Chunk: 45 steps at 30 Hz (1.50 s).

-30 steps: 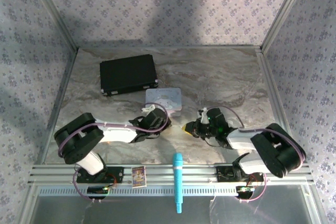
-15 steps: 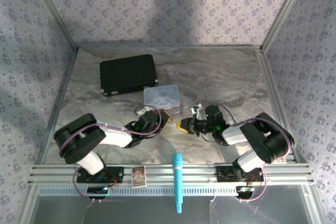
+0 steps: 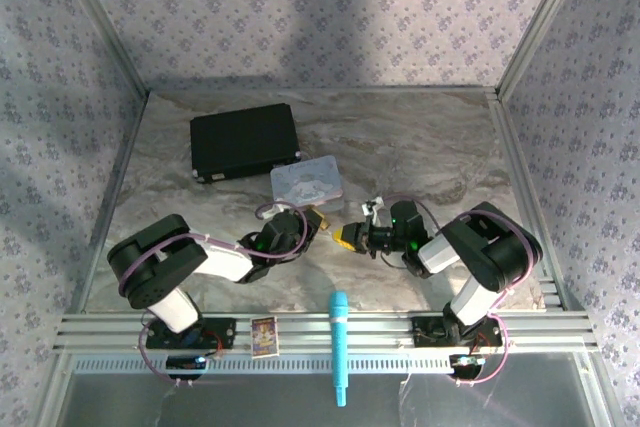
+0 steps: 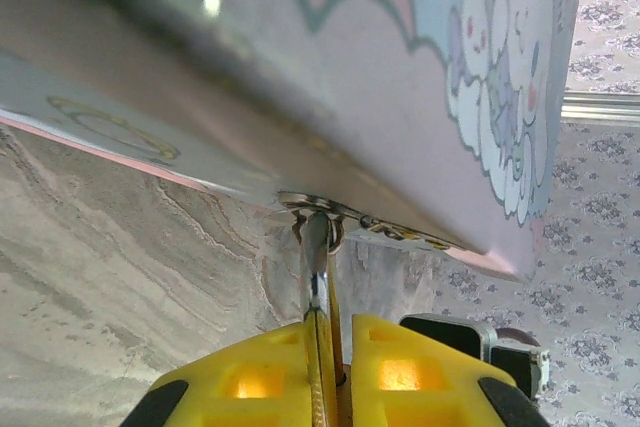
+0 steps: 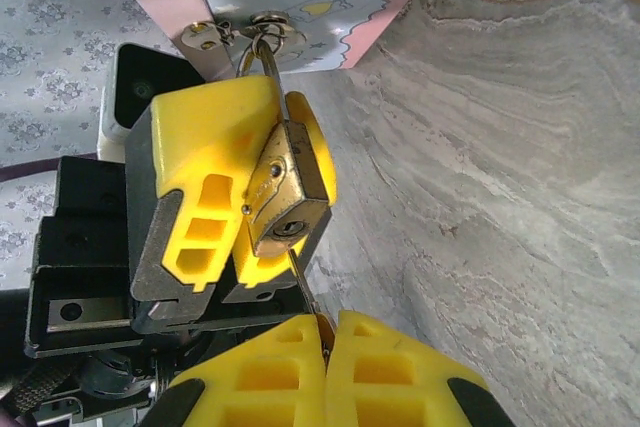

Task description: Unlock a padlock with a key

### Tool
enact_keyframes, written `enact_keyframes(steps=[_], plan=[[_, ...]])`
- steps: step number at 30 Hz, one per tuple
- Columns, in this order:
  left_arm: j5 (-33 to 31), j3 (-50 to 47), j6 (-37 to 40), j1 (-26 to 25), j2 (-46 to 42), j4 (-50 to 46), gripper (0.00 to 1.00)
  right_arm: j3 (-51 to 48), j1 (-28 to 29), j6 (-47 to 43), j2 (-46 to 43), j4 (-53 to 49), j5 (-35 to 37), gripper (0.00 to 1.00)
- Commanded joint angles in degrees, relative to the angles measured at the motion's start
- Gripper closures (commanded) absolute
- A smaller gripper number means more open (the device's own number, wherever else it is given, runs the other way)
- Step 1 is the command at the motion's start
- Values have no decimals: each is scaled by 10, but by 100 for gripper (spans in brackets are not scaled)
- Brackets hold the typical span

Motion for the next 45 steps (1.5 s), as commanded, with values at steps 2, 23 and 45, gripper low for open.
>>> enact_keyframes(steps=[2, 23, 45], plan=[[12, 4, -26, 2, -11, 4, 100, -3, -4, 7, 13, 31, 2, 100], [22, 13, -26, 0, -15, -4, 100, 9, -10, 24, 38, 70, 10, 100], [39, 41, -8, -22, -23, -63, 100, 52, -11, 82, 93, 149, 22, 100]])
